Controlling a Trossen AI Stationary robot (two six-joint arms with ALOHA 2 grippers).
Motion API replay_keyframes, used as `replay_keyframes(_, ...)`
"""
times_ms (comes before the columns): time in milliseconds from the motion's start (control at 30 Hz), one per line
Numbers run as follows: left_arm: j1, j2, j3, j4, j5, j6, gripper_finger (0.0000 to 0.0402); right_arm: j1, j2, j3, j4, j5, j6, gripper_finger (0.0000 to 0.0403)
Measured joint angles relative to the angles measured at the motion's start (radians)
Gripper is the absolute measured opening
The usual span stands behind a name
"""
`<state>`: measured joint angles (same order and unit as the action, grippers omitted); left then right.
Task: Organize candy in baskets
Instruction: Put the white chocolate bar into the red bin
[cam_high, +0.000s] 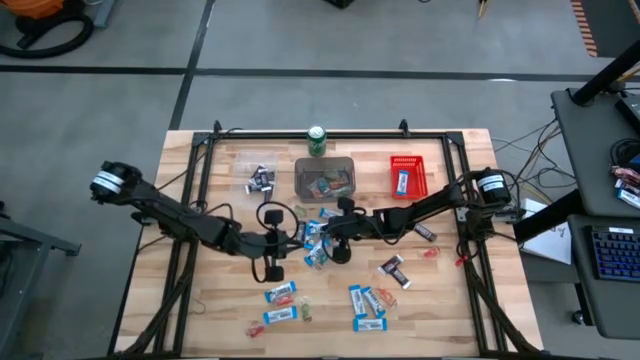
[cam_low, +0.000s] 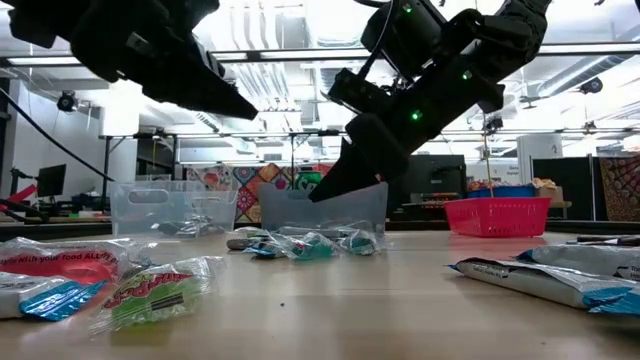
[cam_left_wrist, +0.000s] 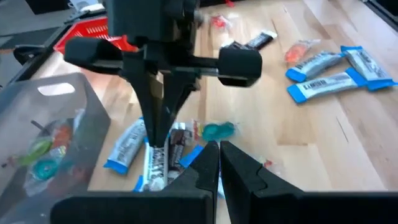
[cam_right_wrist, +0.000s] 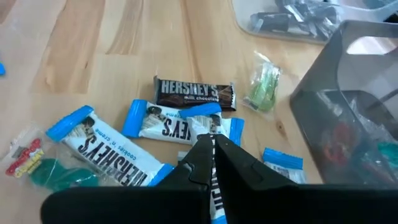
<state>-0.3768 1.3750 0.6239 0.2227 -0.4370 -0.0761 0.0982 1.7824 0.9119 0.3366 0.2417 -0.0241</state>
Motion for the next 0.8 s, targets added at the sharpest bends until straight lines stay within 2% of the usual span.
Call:
replay_keyframes(100, -0.003, 0.008, 0.000, 0.006, 0.000, -0.012, 0.0000, -0.006, 0.000, 0.000, 0.023, -0.034, -0.002, 0.0041)
replay_keyframes(233, -0.009, 0.005, 0.000, 0.013, 0.000, -0.012, 0.0000, -0.019, 0.018, 0.000, 0.058, -0.040, -0.002, 0.0096)
replay_keyframes(500, -0.030, -0.016, 0.000, 0.016, 0.000, -0.009, 0.0000, -0.025, 0.091, 0.015, 0.085, 0.014, -0.014, 0.0199)
replay_keyframes(633, -0.035, -0.017, 0.000, 0.016, 0.000, -0.008, 0.0000, -0.028, 0.101, 0.023, 0.087, 0.013, -0.010, 0.0221)
replay_keyframes(800, -0.040, -0.020, 0.000, 0.023, 0.000, -0.008, 0.0000, -0.040, 0.114, 0.023, 0.084, 0.007, -0.002, 0.0223)
